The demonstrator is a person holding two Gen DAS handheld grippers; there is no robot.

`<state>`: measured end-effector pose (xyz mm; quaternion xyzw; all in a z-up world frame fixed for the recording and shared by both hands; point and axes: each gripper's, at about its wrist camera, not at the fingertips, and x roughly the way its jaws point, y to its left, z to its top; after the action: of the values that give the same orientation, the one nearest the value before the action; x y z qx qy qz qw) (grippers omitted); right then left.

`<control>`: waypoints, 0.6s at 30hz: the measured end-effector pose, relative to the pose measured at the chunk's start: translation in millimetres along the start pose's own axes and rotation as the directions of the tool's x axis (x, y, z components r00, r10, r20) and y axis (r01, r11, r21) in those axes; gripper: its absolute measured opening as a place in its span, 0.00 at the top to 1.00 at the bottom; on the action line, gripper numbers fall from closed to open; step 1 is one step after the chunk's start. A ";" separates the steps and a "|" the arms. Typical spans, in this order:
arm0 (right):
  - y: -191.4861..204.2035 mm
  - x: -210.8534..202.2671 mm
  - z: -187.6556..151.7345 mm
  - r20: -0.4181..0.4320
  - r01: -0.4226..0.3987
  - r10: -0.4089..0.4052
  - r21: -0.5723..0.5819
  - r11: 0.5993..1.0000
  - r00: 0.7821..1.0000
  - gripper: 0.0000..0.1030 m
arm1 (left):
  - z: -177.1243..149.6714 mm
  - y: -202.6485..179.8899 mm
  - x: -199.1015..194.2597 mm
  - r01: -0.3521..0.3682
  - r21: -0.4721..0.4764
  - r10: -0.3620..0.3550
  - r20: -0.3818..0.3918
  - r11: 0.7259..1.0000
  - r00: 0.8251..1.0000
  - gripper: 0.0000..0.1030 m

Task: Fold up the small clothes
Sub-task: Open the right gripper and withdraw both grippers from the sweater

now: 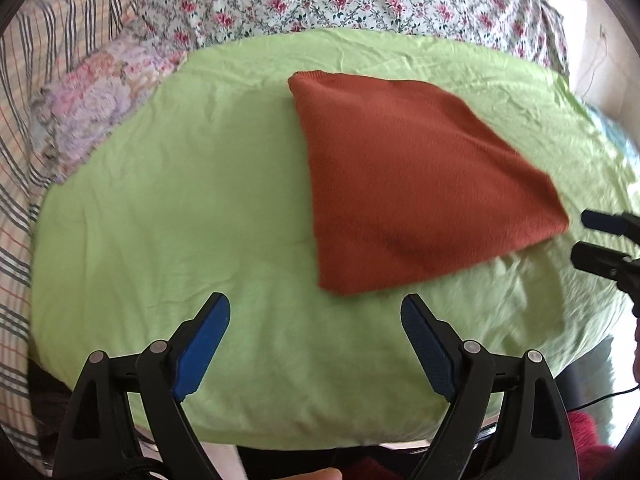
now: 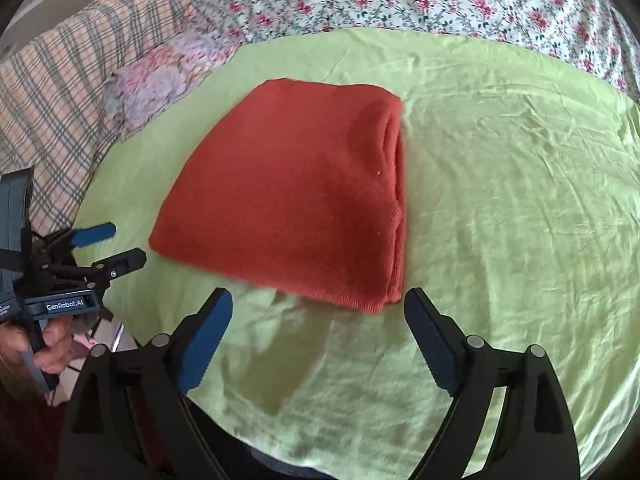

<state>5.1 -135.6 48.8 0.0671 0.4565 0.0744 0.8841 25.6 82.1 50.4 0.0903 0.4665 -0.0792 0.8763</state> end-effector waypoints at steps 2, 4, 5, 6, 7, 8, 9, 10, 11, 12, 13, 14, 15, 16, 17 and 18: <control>3.5 -3.2 -4.5 -0.002 0.005 -0.005 -0.022 1.000 1.000 0.10 | -3.6 -1.9 -5.0 -0.010 0.014 0.010 0.005 1.000 1.000 0.11; 6.6 -6.0 -9.6 -0.004 0.003 -0.003 -0.036 0.999 1.000 0.08 | -5.9 -4.4 -9.5 -0.012 0.024 0.011 0.011 1.000 1.000 0.09; 7.5 -7.1 -12.4 -0.006 0.002 -0.002 -0.040 0.999 1.000 0.06 | -5.9 -5.6 -10.7 -0.014 0.028 0.014 0.015 1.000 1.000 0.08; 9.3 -7.5 -14.0 -0.008 0.003 -0.004 -0.040 0.999 1.000 0.06 | -5.8 -6.7 -11.6 -0.018 0.031 0.017 0.019 0.999 1.000 0.07; 10.1 -7.5 -15.2 -0.009 0.004 -0.005 -0.041 0.999 1.000 0.05 | -5.0 -7.6 -12.2 -0.022 0.035 0.022 0.023 0.999 1.000 0.07; 11.1 -7.6 -16.4 -0.011 0.005 -0.006 -0.043 0.999 1.000 0.05 | -4.1 -8.4 -12.9 -0.026 0.038 0.025 0.029 0.999 0.999 0.06; 11.4 -7.2 -16.9 -0.013 0.007 -0.008 -0.044 0.999 1.000 0.05 | -3.4 -9.4 -13.5 -0.027 0.042 0.026 0.034 0.999 0.999 0.06; 12.0 -6.6 -16.8 -0.014 0.012 -0.012 -0.046 0.999 1.000 0.05 | -2.5 -10.3 -14.1 -0.028 0.046 0.026 0.041 0.999 0.999 0.06; 12.8 -6.3 -16.5 -0.014 0.016 -0.016 -0.051 0.999 1.000 0.05 | -1.4 -11.0 -13.4 -0.028 0.048 0.026 0.045 0.998 0.999 0.05; 14.1 -6.1 -15.8 -0.011 0.016 -0.017 -0.058 0.998 1.000 0.05 | 0.4 -11.4 -12.2 -0.030 0.052 0.028 0.050 0.998 0.998 0.05; 15.4 -5.9 -15.0 -0.007 0.017 -0.017 -0.065 0.998 1.000 0.05 | 1.6 -12.3 -11.2 -0.036 0.054 0.033 0.055 0.998 0.998 0.05; 16.4 -5.1 -14.0 -0.004 0.016 -0.017 -0.068 0.998 1.000 0.05 | 2.5 -12.5 -10.1 -0.039 0.056 0.036 0.058 0.998 0.998 0.05; 18.0 -4.3 -13.3 0.000 0.016 -0.016 -0.070 0.997 1.000 0.05 | 3.5 -12.9 -8.7 -0.039 0.056 0.036 0.059 0.998 0.998 0.05; 18.8 -2.8 -12.0 0.004 0.014 -0.014 -0.072 0.997 1.000 0.05 | 4.6 -13.3 -7.2 -0.038 0.055 0.035 0.059 0.998 0.998 0.05; 19.8 -1.6 -11.5 0.006 0.012 -0.011 -0.073 0.997 1.000 0.04 | 6.3 -13.0 -4.7 -0.035 0.056 0.032 0.059 0.998 0.998 0.05; 20.7 0.5 -10.3 0.007 0.008 -0.007 -0.075 0.997 1.000 0.04 | 7.2 -13.4 -3.3 -0.033 0.057 0.030 0.059 0.998 0.998 0.05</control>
<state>-4.5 -114.6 46.3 0.0323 0.4507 0.0881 0.8877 26.6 67.6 56.0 0.1207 0.4370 -0.0815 0.8876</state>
